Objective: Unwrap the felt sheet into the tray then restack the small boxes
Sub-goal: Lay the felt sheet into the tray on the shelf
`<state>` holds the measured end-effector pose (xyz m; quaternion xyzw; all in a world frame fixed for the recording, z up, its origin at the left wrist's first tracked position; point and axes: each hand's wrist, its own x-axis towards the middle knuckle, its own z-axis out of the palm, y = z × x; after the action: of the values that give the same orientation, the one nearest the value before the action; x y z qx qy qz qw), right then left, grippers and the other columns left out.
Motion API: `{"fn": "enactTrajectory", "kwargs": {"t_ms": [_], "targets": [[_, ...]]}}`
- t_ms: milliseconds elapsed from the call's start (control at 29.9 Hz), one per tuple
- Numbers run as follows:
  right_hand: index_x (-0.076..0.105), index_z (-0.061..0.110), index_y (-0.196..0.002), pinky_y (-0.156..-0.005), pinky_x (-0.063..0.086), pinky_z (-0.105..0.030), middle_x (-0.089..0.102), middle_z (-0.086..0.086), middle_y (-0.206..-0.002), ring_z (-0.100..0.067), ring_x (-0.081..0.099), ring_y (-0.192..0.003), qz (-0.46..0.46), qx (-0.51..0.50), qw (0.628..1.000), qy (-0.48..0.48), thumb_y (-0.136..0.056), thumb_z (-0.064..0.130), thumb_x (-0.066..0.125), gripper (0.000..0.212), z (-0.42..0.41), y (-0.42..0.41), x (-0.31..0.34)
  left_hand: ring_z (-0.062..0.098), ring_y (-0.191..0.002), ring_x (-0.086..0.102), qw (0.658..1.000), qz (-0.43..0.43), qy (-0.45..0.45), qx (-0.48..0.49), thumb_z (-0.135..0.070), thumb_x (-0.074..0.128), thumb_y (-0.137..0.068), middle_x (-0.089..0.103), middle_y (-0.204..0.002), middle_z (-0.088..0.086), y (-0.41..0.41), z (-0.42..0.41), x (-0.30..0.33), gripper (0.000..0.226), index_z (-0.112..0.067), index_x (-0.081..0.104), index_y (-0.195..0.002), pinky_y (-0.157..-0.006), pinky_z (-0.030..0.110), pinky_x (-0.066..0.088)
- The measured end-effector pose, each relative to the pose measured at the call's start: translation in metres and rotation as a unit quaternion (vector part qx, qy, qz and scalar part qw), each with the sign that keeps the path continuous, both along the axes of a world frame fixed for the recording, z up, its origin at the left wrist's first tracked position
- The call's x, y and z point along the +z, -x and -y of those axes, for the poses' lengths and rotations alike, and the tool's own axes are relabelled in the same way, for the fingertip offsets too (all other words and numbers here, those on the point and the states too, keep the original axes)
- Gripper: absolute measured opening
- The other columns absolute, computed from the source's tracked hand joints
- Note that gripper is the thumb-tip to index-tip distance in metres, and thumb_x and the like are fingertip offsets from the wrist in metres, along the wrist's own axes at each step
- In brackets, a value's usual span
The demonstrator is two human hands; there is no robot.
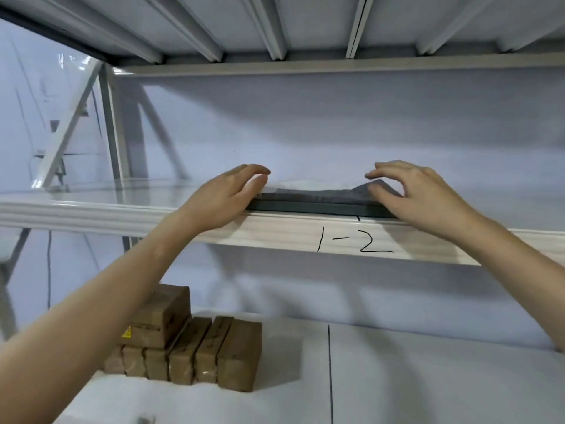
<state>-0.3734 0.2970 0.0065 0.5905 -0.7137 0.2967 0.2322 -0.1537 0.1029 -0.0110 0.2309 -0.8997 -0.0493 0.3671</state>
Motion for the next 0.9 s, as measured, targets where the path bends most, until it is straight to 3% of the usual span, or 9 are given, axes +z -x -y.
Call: {"fn": "enactTrajectory", "kwargs": {"t_ms": [134, 267, 334, 568, 668, 802, 902], "targets": [[0.059, 0.022, -0.124, -0.094, 0.022, -0.012, 0.048, 0.004, -0.143, -0.013, 0.041, -0.133, -0.008, 0.061, 0.996, 0.059, -0.092, 0.024, 0.051, 0.033, 0.0, -0.029, -0.002, 0.007, -0.132, 0.038, 0.998, -0.047, 0.019, -0.024, -0.045, 0.028, -0.1, 0.042, -0.144, -0.012, -0.029, -0.005, -0.002, 0.041, -0.033, 0.04, -0.137, -0.104, 0.027, 0.028], [0.058, 0.022, -0.125, -0.105, 0.03, -0.021, 0.048, 0.003, -0.143, -0.014, 0.047, -0.128, -0.02, 0.136, 0.988, 0.072, -0.091, 0.023, 0.052, 0.034, 0.019, -0.072, -0.012, 0.003, -0.136, 0.03, 0.998, -0.06, 0.019, -0.022, -0.042, 0.031, -0.1, 0.036, -0.149, -0.013, -0.059, -0.005, -0.015, 0.043, -0.031, 0.034, -0.142, -0.105, 0.022, 0.022], [0.057, 0.02, -0.126, -0.103, 0.025, -0.015, 0.049, 0.002, -0.142, -0.012, 0.043, -0.131, -0.032, 0.173, 0.982, 0.065, -0.09, 0.024, 0.051, 0.037, 0.034, -0.094, -0.022, 0.001, -0.137, 0.028, 0.998, -0.056, 0.028, -0.012, -0.04, 0.033, -0.1, 0.034, -0.15, -0.013, -0.076, -0.003, -0.025, 0.044, -0.029, 0.033, -0.143, -0.106, 0.02, 0.02], [0.053, 0.021, -0.131, -0.105, 0.026, -0.017, 0.047, 0.004, -0.144, -0.01, 0.04, -0.133, -0.011, 0.283, 0.959, -0.003, -0.091, 0.025, 0.052, 0.04, 0.092, -0.163, -0.075, 0.0, -0.119, 0.041, 0.993, -0.107, -0.006, 0.043, -0.038, 0.041, -0.093, 0.038, -0.126, -0.011, -0.145, 0.022, -0.075, 0.043, -0.022, 0.04, -0.133, -0.094, 0.021, 0.035], [0.049, 0.025, -0.133, -0.108, 0.029, -0.022, 0.043, 0.007, -0.146, -0.009, 0.038, -0.134, 0.017, 0.299, 0.953, -0.04, -0.091, 0.026, 0.053, 0.043, 0.113, -0.178, -0.106, 0.002, -0.12, 0.041, 0.994, -0.083, -0.039, 0.062, -0.042, 0.042, -0.091, 0.038, -0.129, -0.012, -0.167, 0.038, -0.108, 0.047, -0.024, 0.037, -0.134, -0.097, 0.023, 0.033], [0.047, 0.027, -0.135, -0.104, 0.028, -0.021, 0.04, 0.01, -0.147, -0.008, 0.036, -0.136, 0.031, 0.285, 0.954, -0.092, -0.092, 0.028, 0.051, 0.043, 0.133, -0.181, -0.152, 0.005, -0.127, 0.037, 0.995, -0.056, -0.057, 0.067, -0.04, 0.048, -0.091, 0.031, -0.146, -0.006, -0.176, 0.055, -0.154, 0.054, -0.023, 0.033, -0.139, -0.094, 0.002, 0.03], [0.046, 0.027, -0.136, -0.107, 0.032, -0.026, 0.039, 0.009, -0.148, -0.008, 0.035, -0.136, 0.047, 0.268, 0.952, -0.14, -0.092, 0.027, 0.051, 0.044, 0.146, -0.171, -0.185, 0.01, -0.135, 0.035, 0.994, -0.026, -0.084, 0.072, -0.047, 0.045, -0.086, 0.029, -0.15, -0.005, -0.169, 0.064, -0.183, 0.062, -0.025, 0.03, -0.142, -0.107, 0.024, 0.03]]}}
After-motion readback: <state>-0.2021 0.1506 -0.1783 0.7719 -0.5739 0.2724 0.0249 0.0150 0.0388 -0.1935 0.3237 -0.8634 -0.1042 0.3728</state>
